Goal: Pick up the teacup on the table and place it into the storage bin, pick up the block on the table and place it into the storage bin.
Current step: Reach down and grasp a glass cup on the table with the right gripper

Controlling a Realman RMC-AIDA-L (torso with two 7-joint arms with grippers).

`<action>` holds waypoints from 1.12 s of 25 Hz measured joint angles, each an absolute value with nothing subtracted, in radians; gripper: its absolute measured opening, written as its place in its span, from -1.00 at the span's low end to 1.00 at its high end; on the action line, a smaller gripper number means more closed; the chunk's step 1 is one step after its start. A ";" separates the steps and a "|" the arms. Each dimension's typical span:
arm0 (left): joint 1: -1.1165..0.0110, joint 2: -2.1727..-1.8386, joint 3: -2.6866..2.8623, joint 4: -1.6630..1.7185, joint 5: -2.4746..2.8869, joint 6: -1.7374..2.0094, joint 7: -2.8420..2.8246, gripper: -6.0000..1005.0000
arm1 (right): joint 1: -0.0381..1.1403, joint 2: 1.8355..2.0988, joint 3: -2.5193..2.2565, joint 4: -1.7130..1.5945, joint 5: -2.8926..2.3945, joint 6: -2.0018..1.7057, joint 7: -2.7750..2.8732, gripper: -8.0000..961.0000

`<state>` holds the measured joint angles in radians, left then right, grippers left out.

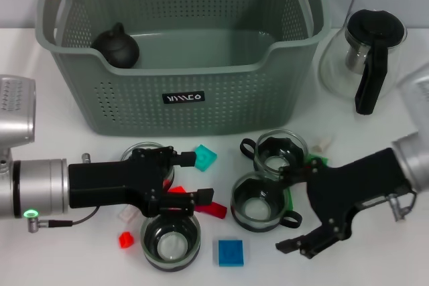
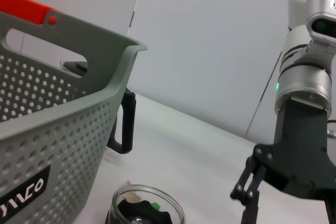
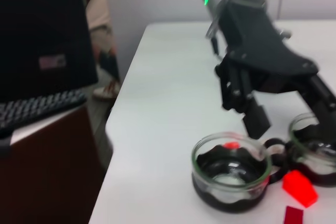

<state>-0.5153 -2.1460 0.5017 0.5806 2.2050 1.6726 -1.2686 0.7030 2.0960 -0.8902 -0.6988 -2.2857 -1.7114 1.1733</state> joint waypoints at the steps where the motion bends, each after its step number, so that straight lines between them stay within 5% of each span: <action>1: -0.515 -2.146 0.502 0.580 2.204 1.673 -1.269 0.71 | 0.712 2.096 -0.919 -0.699 -2.286 -1.699 1.185 0.96; 16: -0.499 -2.153 0.502 0.575 2.176 1.669 -1.259 0.71 | 0.751 2.098 -1.196 -0.837 -2.317 -1.627 1.383 0.94; 21: -0.499 -2.155 0.502 0.575 2.166 1.668 -1.252 0.71 | 0.779 2.099 -1.280 -0.853 -2.320 -1.596 1.466 0.66; 28: -0.498 -2.154 0.502 0.575 2.166 1.666 -1.241 0.71 | 0.803 2.106 -1.435 -0.853 -2.316 -1.483 1.552 0.66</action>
<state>-0.4985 -2.1545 0.5016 0.5752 2.1655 1.6659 -1.2408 0.8026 2.1056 -1.4351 -0.8530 -2.3161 -1.4828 1.5519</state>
